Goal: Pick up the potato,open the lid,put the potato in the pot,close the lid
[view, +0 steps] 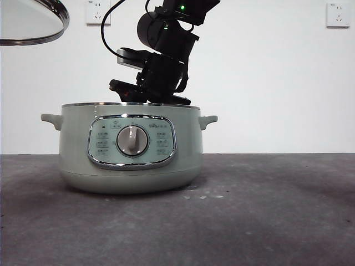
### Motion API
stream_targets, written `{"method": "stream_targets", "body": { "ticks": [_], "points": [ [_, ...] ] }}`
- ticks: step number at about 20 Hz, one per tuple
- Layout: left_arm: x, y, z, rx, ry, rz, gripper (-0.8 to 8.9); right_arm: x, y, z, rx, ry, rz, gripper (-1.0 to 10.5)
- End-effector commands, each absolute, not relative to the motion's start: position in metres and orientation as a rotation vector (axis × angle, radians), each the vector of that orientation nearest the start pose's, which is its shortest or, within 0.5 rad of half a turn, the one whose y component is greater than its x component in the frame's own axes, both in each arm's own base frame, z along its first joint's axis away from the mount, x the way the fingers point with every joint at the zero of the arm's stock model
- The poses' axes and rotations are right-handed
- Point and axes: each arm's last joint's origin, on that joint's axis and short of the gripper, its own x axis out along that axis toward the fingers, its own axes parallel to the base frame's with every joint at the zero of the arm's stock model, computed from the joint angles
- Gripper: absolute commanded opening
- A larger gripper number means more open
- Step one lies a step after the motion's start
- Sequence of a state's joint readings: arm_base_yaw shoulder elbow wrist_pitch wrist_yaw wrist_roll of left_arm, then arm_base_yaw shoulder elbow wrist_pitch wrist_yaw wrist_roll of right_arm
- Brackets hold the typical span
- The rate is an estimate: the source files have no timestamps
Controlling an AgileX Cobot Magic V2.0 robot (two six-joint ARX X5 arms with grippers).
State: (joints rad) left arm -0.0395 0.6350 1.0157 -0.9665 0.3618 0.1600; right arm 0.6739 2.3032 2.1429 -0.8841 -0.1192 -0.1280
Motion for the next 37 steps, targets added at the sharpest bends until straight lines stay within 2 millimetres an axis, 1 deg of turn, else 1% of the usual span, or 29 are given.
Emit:
{"method": "stream_targets", "body": {
  "ticks": [1, 4, 6, 7, 9, 10, 12, 14, 15, 16, 17, 19, 20, 21, 22, 24, 26, 28, 32, 34, 37],
  "points": [
    [0.090, -0.014, 0.360, 0.062, 0.491, -0.442, -0.08, 0.388, 0.315, 0.221, -0.423, 1.020, 0.779, 0.1],
    [0.090, -0.014, 0.360, 0.063, 0.491, -0.442, -0.08, 0.389, 0.315, 0.211, -0.431, 1.057, 0.774, 0.1],
    [0.090, -0.014, 0.360, 0.063, 0.491, -0.442, -0.08, 0.389, 0.315, 0.211, -0.437, 1.055, 0.763, 0.1],
    [0.090, -0.014, 0.360, 0.063, 0.491, -0.442, -0.08, 0.389, 0.315, 0.210, -0.439, 1.058, 0.762, 0.5],
    [0.090, -0.014, 0.360, 0.063, 0.491, -0.442, -0.08, 0.388, 0.315, 0.210, -0.441, 1.065, 0.761, 4.0],
    [0.090, -0.014, 0.360, 0.063, 0.491, -0.442, -0.08, 0.388, 0.315, 0.210, -0.442, 1.064, 0.761, 4.8],
    [0.090, -0.014, 0.360, 0.063, 0.491, -0.442, -0.08, 0.388, 0.315, 0.211, -0.441, 1.059, 0.762, 4.8],
    [0.090, -0.014, 0.360, 0.062, 0.491, -0.442, -0.08, 0.389, 0.316, 0.221, -0.430, 1.039, 0.761, 4.8],
    [0.090, -0.014, 0.360, 0.062, 0.491, -0.442, -0.08, 0.390, 0.316, 0.231, -0.424, 1.022, 0.762, 4.8],
    [0.090, -0.014, 0.360, 0.062, 0.491, -0.442, -0.08, 0.389, 0.315, 0.245, -0.419, 1.000, 0.763, 4.8],
    [0.090, -0.014, 0.360, 0.062, 0.492, -0.442, -0.08, 0.389, 0.315, 0.264, -0.410, 0.969, 0.765, 4.8],
    [0.091, -0.014, 0.360, 0.062, 0.494, -0.442, -0.08, 0.383, 0.309, 0.311, -0.391, 0.903, 0.769, 4.8],
    [0.092, -0.014, 0.360, 0.063, 0.490, -0.442, -0.08, 0.376, 0.304, 0.335, -0.383, 0.874, 0.770, 4.7],
    [0.094, -0.014, 0.361, 0.064, 0.484, -0.441, -0.08, 0.369, 0.298, 0.354, -0.378, 0.858, 0.767, 4.7],
    [0.096, -0.014, 0.362, 0.065, 0.477, -0.441, -0.08, 0.361, 0.291, 0.372, -0.358, 0.846, 0.757, 4.7],
    [0.102, -0.014, 0.362, 0.065, 0.474, -0.441, -0.08, 0.348, 0.279, 0.400, -0.318, 0.796, 0.748, 4.7],
    [0.107, -0.015, 0.362, 0.065, 0.481, -0.445, -0.08, 0.341, 0.268, 0.417, -0.302, 0.755, 0.739, 4.7],
    [0.114, -0.016, 0.361, 0.065, 0.489, -0.452, -0.08, 0.332, 0.260, 0.432, -0.283, 0.727, 0.740, 4.7],
    [0.128, -0.019, 0.363, 0.052, 0.455, -0.492, -0.08, 0.304, 0.239, 0.458, -0.280, 0.710, 0.753, 4.7],
    [0.138, -0.021, 0.364, 0.038, 0.437, -0.514, -0.08, 0.286, 0.225, 0.464, -0.312, 0.737, 0.759, 4.7],
    [0.157, -0.027, 0.365, 0.043, 0.431, -0.538, -0.08, 0.253, 0.200, 0.461, -0.363, 0.805, 0.769, 4.7]
  ]
}}
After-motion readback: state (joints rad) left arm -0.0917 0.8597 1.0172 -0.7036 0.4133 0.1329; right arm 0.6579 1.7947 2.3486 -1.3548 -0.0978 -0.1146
